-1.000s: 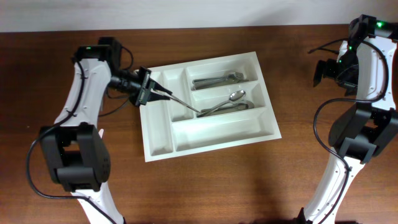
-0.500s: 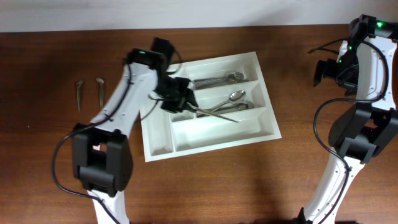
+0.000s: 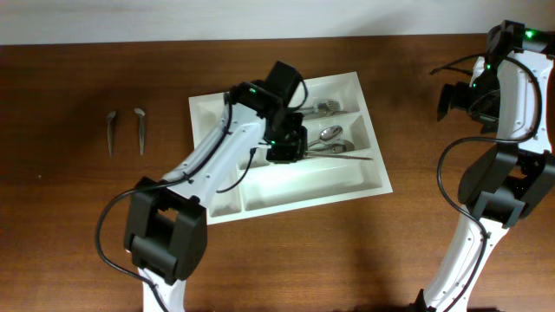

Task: Pack container
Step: 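Lift the tongs with the left gripper and carry them over the tray, then lower the tongs into the middle compartment with the left gripper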

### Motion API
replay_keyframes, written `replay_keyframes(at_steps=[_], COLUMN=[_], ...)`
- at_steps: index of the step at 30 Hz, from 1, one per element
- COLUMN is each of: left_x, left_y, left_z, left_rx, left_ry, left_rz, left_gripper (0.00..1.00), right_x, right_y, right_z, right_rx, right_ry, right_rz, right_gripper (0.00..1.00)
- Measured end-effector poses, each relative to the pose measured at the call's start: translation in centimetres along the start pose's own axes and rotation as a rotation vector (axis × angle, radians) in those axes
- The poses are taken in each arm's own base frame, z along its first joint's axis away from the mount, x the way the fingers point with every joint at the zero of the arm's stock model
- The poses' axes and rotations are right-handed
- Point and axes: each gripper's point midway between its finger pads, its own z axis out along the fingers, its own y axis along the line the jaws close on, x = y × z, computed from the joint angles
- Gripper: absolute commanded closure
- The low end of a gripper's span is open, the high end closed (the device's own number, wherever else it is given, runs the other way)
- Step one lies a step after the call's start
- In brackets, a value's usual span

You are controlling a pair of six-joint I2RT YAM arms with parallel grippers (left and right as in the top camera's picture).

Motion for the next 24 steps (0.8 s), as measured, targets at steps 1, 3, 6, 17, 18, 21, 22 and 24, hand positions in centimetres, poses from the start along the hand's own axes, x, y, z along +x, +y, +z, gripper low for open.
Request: replay_keyframes(at_steps=[1, 3, 6, 17, 18, 21, 22, 24], left_x=[0.0, 0.0, -0.4, 0.2, 0.2, -0.2, -0.6, -1.0], left_y=[0.0, 0.1, -0.1, -4.4, -4.7, -4.3, -3.7, -2.9], left_z=[0.1, 0.3, 0.3, -0.1, -0.2, -0.2, -0.1, 0.0], left_rx=[0.004, 0.012, 0.026, 0.207, 0.222, 0.209, 0.185, 0.152], left_ry=[-0.015, -0.044, -0.081, -0.080, -0.081, -0.102, -0.117, -0.140], left_rz=[0.002, 0.000, -0.003, 0.029, 0.032, 0.026, 0.018, 0.008], left_gripper=[0.98, 0.98, 0.98, 0.98, 0.98, 0.98, 0.98, 0.98], right_x=[0.0, 0.0, 0.0, 0.0, 0.0, 0.0, 0.0, 0.0], right_y=[0.0, 0.0, 0.0, 0.0, 0.0, 0.0, 0.0, 0.0], right_z=[0.0, 0.0, 0.0, 0.0, 0.0, 0.0, 0.0, 0.0], right_rx=[0.000, 0.000, 0.000, 0.000, 0.000, 0.000, 0.000, 0.000], right_ry=[0.000, 0.000, 0.000, 0.000, 0.000, 0.000, 0.000, 0.000], right_rz=[0.001, 0.000, 0.000, 0.001, 0.001, 0.000, 0.000, 0.000], right_gripper=[0.01, 0.01, 0.01, 0.01, 0.01, 0.01, 0.01, 0.01])
